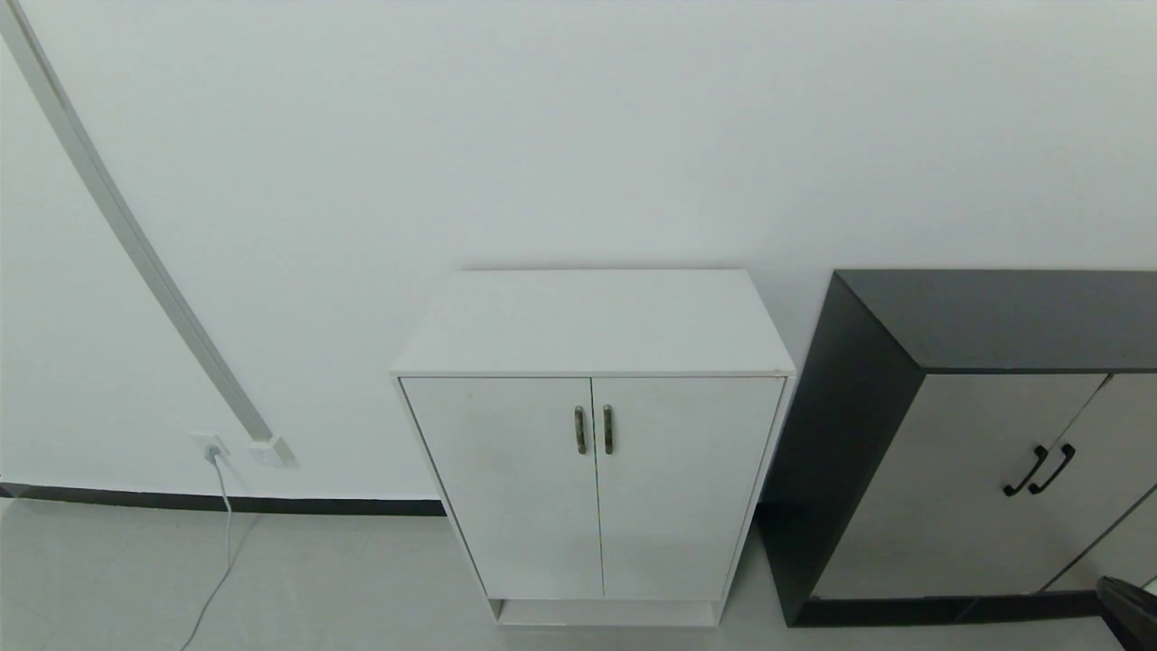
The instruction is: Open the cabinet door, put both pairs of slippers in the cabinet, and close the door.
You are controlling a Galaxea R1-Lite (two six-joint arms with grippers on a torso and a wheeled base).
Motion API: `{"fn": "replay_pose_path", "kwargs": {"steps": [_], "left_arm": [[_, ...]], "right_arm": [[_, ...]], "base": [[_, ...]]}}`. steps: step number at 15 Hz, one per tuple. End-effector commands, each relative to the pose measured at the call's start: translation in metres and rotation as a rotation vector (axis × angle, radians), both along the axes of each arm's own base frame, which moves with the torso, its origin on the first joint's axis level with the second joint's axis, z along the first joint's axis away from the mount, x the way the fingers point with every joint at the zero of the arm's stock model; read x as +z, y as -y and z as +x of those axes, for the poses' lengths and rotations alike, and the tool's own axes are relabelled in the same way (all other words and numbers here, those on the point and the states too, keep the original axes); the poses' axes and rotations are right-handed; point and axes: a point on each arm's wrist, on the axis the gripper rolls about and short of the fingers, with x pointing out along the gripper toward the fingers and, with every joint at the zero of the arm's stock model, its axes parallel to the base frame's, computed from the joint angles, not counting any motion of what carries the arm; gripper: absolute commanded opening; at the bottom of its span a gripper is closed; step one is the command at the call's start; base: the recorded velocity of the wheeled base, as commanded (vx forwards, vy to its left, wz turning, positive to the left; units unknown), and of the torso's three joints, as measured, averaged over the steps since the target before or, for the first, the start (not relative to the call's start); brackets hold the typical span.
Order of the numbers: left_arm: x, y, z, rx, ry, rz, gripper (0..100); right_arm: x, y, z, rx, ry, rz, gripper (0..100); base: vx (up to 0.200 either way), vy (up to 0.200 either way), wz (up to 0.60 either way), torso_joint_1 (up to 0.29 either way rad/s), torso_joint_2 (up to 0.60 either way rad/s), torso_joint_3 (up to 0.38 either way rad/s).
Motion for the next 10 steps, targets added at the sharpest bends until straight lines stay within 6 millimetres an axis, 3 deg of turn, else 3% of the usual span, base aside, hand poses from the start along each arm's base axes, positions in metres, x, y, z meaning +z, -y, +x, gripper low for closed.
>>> {"fn": "replay_pose_path", "kwargs": {"steps": [1,5,10], "left_arm": [[0.000,0.000,0.000,0.001,0.000,0.000,0],[0.000,0.000,0.000,0.001,0.000,0.000,0],[0.000,0.000,0.000,0.001,0.000,0.000,0]], "right_arm": [[0.000,0.007,-0.027,0.033,0.076,0.032,0],[-0.019,0.011,-0.054,0.172,0.003,0.055,0],[-0.033,0.012,-0.064,0.270,-0.064,0.059,0]], "base": [[0.000,0.000,0.00,0.000,0.00,0.000],[0.000,0.000,0.00,0.000,0.00,0.000],[0.000,0.000,0.00,0.000,0.00,0.000]]}}
